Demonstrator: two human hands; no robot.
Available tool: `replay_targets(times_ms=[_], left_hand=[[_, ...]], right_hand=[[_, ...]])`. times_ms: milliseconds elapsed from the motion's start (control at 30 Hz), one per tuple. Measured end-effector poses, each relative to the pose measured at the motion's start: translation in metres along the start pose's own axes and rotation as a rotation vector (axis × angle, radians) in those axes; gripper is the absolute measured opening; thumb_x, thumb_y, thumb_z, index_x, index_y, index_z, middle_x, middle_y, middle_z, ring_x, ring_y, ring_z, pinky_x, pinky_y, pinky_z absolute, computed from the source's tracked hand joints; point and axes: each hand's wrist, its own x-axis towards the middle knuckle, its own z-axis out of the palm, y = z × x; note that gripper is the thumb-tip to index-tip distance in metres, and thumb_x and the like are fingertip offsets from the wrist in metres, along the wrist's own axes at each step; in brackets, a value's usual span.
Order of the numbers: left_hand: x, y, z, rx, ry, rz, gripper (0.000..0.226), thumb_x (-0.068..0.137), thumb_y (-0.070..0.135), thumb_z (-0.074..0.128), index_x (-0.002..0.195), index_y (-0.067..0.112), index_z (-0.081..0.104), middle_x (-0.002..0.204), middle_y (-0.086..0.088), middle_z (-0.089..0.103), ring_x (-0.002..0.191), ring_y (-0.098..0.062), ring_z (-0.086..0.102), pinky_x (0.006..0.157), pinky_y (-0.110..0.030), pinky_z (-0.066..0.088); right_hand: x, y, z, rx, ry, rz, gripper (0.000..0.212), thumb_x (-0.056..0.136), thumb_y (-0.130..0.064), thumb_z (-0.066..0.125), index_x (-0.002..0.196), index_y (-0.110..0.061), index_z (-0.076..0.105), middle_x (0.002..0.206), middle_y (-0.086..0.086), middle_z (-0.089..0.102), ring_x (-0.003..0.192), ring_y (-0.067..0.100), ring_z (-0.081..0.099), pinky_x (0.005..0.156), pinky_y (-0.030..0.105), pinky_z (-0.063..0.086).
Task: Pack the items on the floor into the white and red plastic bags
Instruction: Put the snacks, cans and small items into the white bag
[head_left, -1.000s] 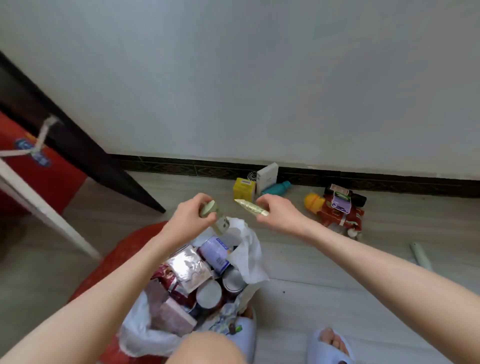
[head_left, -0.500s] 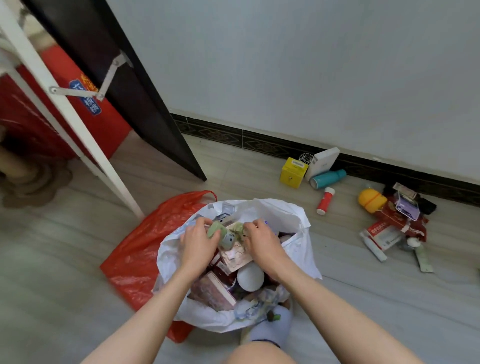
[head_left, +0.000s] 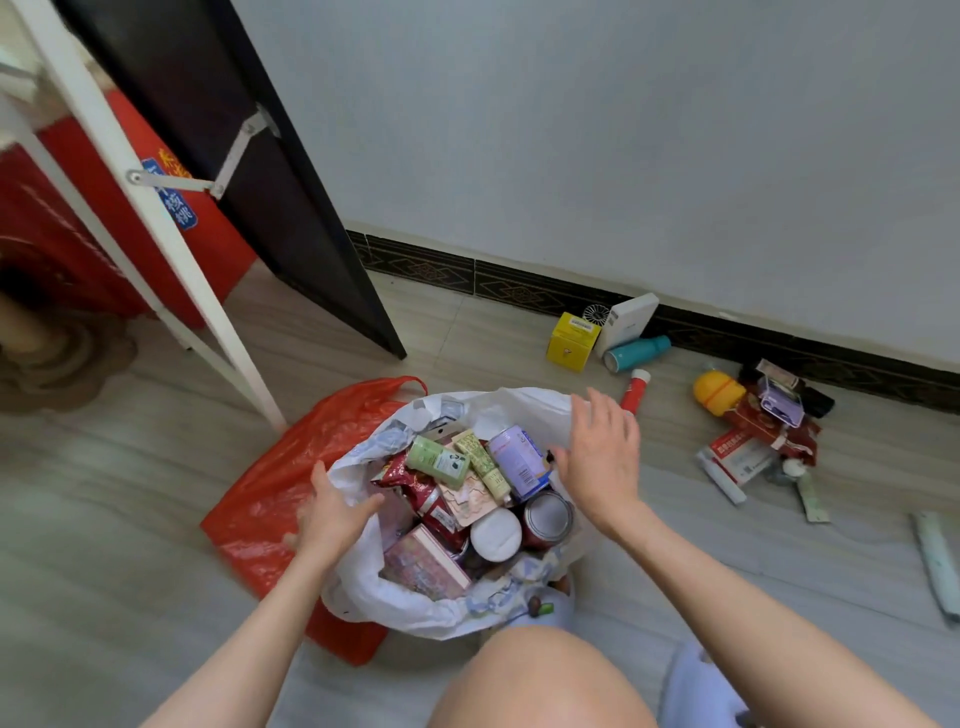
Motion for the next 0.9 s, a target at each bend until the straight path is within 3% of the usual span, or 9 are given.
replay_targets(times_ms=[67, 167, 233, 333, 433, 600, 733, 800, 900], left_hand=[[-0.003, -0.006, -0.003, -0.065, -0.047, 0.024, 0.062, 0.081, 0.027, 0.068, 0.130, 0.003, 0.039, 0.126, -0.019, 0.052, 0.115, -0.038, 0.048, 0.087, -0.039, 0.040], [-0.014, -0.006, -0.011, -0.027, -0.040, 0.128, 0.014, 0.084, 0.020, 0.062, 0.085, 0.008, 0.054, 0.079, -0.005, 0.056, 0.084, -0.030, 0.053, 0.061, -0.032, 0.032], [-0.023, -0.010, -0.014, -0.050, -0.039, 0.155, 0.018, 0.085, 0.017, 0.061, 0.074, 0.008, 0.050, 0.065, -0.001, 0.045, 0.070, -0.025, 0.047, 0.057, -0.032, 0.027], [-0.040, -0.011, -0.025, -0.037, 0.016, 0.212, 0.014, 0.084, 0.016, 0.062, 0.082, 0.002, 0.060, 0.066, -0.003, 0.052, 0.066, -0.021, 0.048, 0.057, -0.029, 0.032], [-0.054, 0.000, -0.038, -0.037, 0.104, 0.328, 0.005, 0.083, 0.015, 0.061, 0.078, 0.011, 0.061, 0.064, 0.001, 0.057, 0.069, -0.019, 0.053, 0.056, -0.024, 0.035], [-0.060, 0.007, -0.024, 0.122, 0.051, 0.489, 0.013, 0.083, 0.017, 0.057, 0.078, 0.016, 0.069, 0.090, -0.002, 0.064, 0.097, -0.024, 0.055, 0.074, -0.032, 0.039], [-0.058, -0.023, -0.021, -0.006, -0.110, 0.369, 0.012, 0.088, 0.029, 0.058, 0.097, 0.028, 0.066, 0.144, -0.011, 0.030, 0.136, -0.028, 0.017, 0.110, -0.043, 0.017], [-0.057, -0.037, -0.023, -0.051, -0.199, 0.354, 0.024, 0.091, 0.031, 0.054, 0.113, 0.026, 0.061, 0.153, -0.013, 0.010, 0.142, -0.027, 0.003, 0.114, -0.044, 0.008], [-0.053, -0.043, -0.021, -0.118, -0.276, 0.291, 0.038, 0.096, 0.035, 0.041, 0.127, 0.017, 0.052, 0.154, -0.011, 0.013, 0.143, -0.024, -0.001, 0.115, -0.044, 0.006]], right_hand=[[-0.001, 0.006, -0.001, 0.220, -0.256, 0.275, 0.059, 0.077, -0.027, 0.069, 0.125, -0.003, 0.047, 0.128, 0.018, 0.050, 0.119, 0.034, 0.046, 0.099, 0.040, 0.038], [-0.005, 0.006, -0.013, 0.686, -0.535, 0.533, 0.020, 0.084, -0.022, 0.058, 0.080, -0.003, 0.064, 0.088, 0.017, 0.064, 0.069, 0.023, 0.053, 0.064, 0.030, 0.038], [-0.014, 0.005, -0.021, 0.808, -0.545, 0.520, 0.026, 0.083, -0.015, 0.054, 0.059, -0.008, 0.058, 0.070, 0.012, 0.064, 0.053, 0.014, 0.042, 0.053, 0.027, 0.032], [-0.022, -0.002, -0.049, 0.899, -0.499, 0.487, 0.027, 0.083, -0.011, 0.054, 0.056, -0.010, 0.052, 0.058, 0.007, 0.055, 0.052, 0.015, 0.042, 0.051, 0.023, 0.033], [-0.013, -0.008, -0.089, 0.974, -0.358, 0.437, 0.026, 0.085, -0.008, 0.054, 0.060, -0.008, 0.049, 0.053, 0.003, 0.044, 0.047, 0.011, 0.045, 0.037, 0.009, 0.030], [-0.005, -0.006, -0.124, 0.911, -0.362, 0.286, 0.021, 0.089, -0.020, 0.054, 0.077, -0.005, 0.061, 0.059, 0.004, 0.047, 0.059, 0.013, 0.043, 0.053, 0.020, 0.034], [-0.021, 0.007, -0.120, 0.912, -0.326, 0.301, 0.024, 0.087, -0.018, 0.056, 0.071, -0.001, 0.059, 0.058, 0.007, 0.048, 0.070, 0.020, 0.048, 0.058, 0.026, 0.033], [-0.024, 0.011, -0.118, 0.928, -0.311, 0.320, 0.029, 0.087, -0.019, 0.056, 0.062, -0.004, 0.054, 0.057, 0.007, 0.048, 0.072, 0.020, 0.048, 0.060, 0.027, 0.033], [-0.025, 0.009, -0.115, 0.951, -0.306, 0.333, 0.028, 0.088, -0.019, 0.056, 0.067, -0.001, 0.059, 0.056, 0.007, 0.048, 0.072, 0.021, 0.049, 0.062, 0.027, 0.033]])
